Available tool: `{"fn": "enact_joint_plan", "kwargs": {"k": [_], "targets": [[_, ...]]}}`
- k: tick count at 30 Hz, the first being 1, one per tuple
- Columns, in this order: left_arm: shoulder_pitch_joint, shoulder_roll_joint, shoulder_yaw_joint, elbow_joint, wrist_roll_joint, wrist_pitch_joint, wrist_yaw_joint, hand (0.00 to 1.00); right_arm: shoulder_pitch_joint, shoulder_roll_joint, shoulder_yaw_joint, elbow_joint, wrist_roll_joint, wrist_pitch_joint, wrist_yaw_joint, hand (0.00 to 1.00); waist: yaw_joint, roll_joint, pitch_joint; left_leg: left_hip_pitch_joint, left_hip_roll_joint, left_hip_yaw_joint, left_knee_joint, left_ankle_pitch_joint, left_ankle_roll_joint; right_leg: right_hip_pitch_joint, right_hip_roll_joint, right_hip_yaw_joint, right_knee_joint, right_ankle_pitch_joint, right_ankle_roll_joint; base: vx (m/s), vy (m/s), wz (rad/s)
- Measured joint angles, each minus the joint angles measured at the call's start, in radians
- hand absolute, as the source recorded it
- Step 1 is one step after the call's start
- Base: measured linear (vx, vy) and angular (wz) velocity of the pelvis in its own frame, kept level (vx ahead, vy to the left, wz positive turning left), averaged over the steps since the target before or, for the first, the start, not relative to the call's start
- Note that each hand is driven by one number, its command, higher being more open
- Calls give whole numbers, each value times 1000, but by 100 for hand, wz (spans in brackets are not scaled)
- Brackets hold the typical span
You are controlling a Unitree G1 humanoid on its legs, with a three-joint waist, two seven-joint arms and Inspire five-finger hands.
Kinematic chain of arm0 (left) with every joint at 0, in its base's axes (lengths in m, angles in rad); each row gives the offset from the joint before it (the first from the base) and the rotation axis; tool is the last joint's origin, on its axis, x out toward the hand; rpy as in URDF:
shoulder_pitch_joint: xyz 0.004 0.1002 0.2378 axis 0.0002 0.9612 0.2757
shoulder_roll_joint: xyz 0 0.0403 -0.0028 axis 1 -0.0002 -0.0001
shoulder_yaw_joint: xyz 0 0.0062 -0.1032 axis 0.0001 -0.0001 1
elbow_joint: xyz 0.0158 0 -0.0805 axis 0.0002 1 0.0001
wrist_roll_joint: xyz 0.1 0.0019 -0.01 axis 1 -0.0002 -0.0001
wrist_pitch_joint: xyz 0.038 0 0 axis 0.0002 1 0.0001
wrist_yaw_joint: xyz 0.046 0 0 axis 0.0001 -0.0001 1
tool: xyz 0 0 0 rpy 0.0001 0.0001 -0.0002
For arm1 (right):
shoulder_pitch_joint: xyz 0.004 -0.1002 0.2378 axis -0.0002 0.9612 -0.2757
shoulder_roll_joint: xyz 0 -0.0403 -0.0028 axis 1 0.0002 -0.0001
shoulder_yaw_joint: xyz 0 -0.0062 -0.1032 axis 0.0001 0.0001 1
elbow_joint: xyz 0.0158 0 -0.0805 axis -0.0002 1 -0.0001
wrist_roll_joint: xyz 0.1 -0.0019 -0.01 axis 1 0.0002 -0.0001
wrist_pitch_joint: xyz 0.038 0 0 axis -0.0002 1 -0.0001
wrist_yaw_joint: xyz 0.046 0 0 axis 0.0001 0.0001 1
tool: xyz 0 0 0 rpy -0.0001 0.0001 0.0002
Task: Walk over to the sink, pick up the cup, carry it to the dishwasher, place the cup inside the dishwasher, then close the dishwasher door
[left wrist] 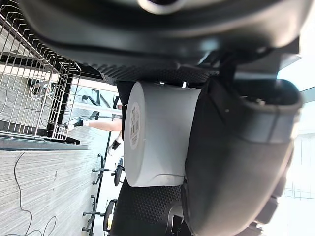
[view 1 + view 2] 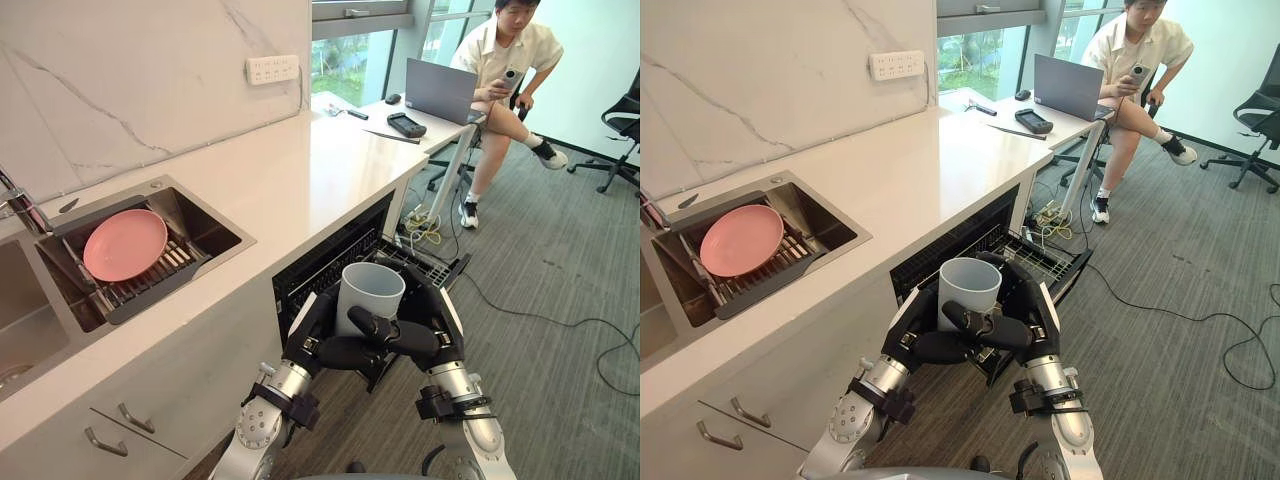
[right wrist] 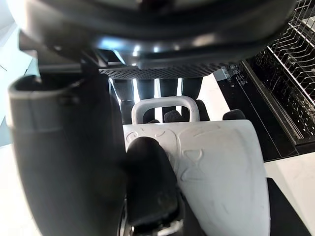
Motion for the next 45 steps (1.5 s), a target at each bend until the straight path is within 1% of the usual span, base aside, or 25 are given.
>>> {"fn": "enact_joint_plan", "kwargs": {"k": [3, 9, 13, 18, 22, 25, 26, 29, 31, 32, 33, 35, 36, 37, 40, 45], "targets": [[2, 0, -2, -7, 0, 0, 0, 100, 0, 0, -8, 1, 2, 0, -1, 0, 0, 0, 0, 0, 0, 0, 0, 0, 0, 0, 0, 0, 0, 0, 0, 0, 0, 0], [10, 0, 2, -32, 1, 0, 5, 100, -2, 2, -12, 0, 1, -21, 4, 0, 1, -1, 1, 0, 0, -2, 0, 0, 0, 1, 0, -3, 0, 0, 0, 0, 0, 0], [19, 0, 12, -41, 1, 0, 8, 100, -2, 7, -9, 0, -6, -24, 4, 0, 2, -10, 7, -2, 1, -4, 1, 0, 0, 1, -1, -7, 0, 0, 0, 0, 0, 1], [19, -3, 29, -43, 3, 0, 9, 100, -3, 33, -10, 0, -46, -35, -4, 0, 2, -15, 10, -4, 0, -7, 1, 0, 0, 0, -2, -11, 0, -1, -1, 0, 0, 0], [19, -11, 40, -43, 13, 0, 24, 100, -9, 51, -9, 0, -116, -53, -36, 0, 2, -14, 10, -4, 0, -7, 1, 0, 0, 0, -2, -11, 0, -2, -1, 0, 0, 0], [19, -25, 41, -43, 45, 0, 62, 100, -14, 64, -9, 0, -194, -75, -94, 0, 2, -14, 10, -5, 0, -7, 1, 0, 0, 0, -2, -12, 0, -2, -1, 0, 0, 0], [19, -26, 41, -43, 50, 0, 66, 100, -14, 65, -9, 0, -201, -77, -99, 0, 2, -14, 10, -5, 0, -7, 1, 0, 0, 0, -2, -12, 0, -2, -1, 0, 0, 0], [19, -28, 41, -43, 83, 0, 98, 100, -15, 74, -7, 0, -265, -88, -160, 0, 2, -14, 11, -5, 0, -6, 1, 0, 0, 0, -1, -12, 0, -2, -2, 0, 0, 0], [20, -30, 42, -44, 99, -1, 133, 100, -15, 79, -8, 0, -295, -90, -231, 0, 3, -13, 11, -5, 0, -6, 1, 0, 0, 0, -1, -12, 0, -2, -2, 0, 0, 0], [23, -40, 63, -52, 99, -3, 170, 100, -13, 89, -36, 4, -295, -90, -291, 0, 5, -13, 12, -5, 0, -6, 1, 0, 0, -1, -1, -12, 0, -2, -2, 0, 0, 0], [27, -50, 86, -58, 99, -4, 190, 100, -12, 96, -59, 4, -295, -89, -321, 0, 5, -12, 13, -5, -1, -6, 1, 0, 0, -1, -1, -12, 0, -2, -2, 0, 0, 0], [32, -66, 174, -80, 99, -19, 269, 100, -12, 112, -157, 4, -293, -90, -423, 0, 4, -8, 16, -6, -3, -5, 0, 0, 0, -2, -1, -11, 0, -2, -2, 0, 0, 0], [33, -66, 195, -83, 99, -26, 287, 100, -12, 112, -177, 4, -293, -90, -446, 0, 4, -6, 17, -6, -3, -4, 0, 0, 0, -3, -1, -11, 0, -2, -2, 0, 0, -3], [35, -65, 234, -83, 98, -39, 321, 100, -11, 108, -214, 3, -293, -90, -490, 0, 3, -3, 19, -7, -3, -2, 0, -1, 0, -5, 0, -8, 0, -2, -2, 0, 0, -4], [42, -66, 237, -83, 98, -42, 356, 100, -9, 106, -219, 3, -293, -90, -529, 0, 1, -2, 20, -7, -1, 2, 0, -1, -2, -7, 3, -3, 0, -2, -2, 0, 0, -6], [49, -70, 208, -83, 91, -42, 345, 100, -9, 107, -180, -1, -294, -91, -526, 0, 2, -2, 20, -7, 1, 6, 1, -2, -3, -9, 7, 2, -1, -1, -4, 0, 0, -2]]}}
